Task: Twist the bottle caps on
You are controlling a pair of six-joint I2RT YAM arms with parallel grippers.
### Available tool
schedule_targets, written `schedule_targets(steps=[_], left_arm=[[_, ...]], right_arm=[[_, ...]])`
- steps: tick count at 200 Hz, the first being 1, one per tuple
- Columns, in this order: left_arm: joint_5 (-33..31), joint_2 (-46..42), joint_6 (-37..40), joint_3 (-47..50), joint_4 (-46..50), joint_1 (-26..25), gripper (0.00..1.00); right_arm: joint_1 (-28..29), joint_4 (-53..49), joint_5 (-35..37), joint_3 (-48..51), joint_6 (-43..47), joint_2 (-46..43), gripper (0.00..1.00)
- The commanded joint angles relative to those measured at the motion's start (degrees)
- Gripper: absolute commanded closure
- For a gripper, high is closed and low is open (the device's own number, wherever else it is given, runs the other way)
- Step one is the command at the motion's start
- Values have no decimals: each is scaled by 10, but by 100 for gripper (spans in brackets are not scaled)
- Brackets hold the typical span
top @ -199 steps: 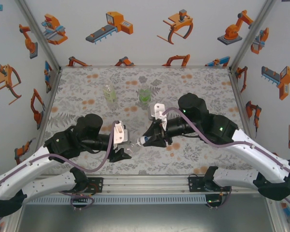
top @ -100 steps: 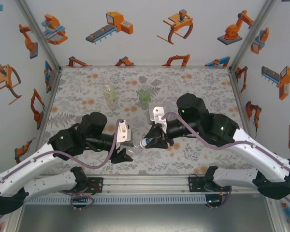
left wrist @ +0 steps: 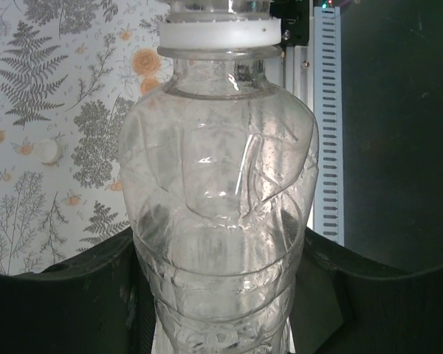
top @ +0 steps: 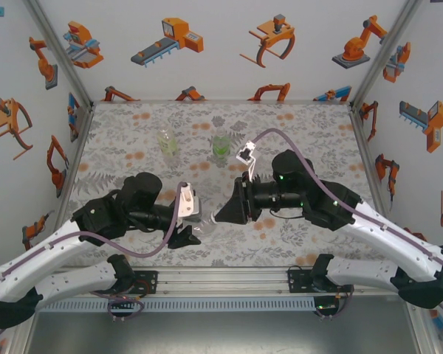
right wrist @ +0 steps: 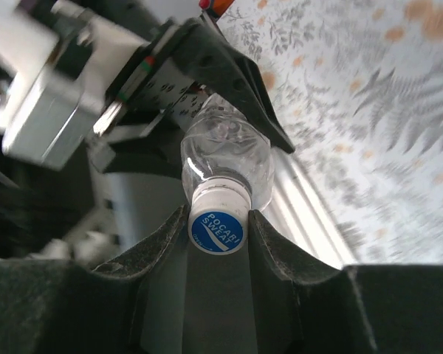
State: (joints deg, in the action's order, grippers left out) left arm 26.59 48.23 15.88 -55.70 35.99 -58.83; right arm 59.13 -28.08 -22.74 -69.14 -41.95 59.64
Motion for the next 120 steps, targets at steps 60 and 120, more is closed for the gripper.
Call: schedule_targets(steps=[60, 120], left_arm=[[23, 16, 17, -6, -124, -2, 100], [29, -3, 21, 2, -94, -2, 100]], right_arm=[[26, 2, 91, 76, -471, 36, 73], [26, -100, 143, -36, -287, 37, 40]])
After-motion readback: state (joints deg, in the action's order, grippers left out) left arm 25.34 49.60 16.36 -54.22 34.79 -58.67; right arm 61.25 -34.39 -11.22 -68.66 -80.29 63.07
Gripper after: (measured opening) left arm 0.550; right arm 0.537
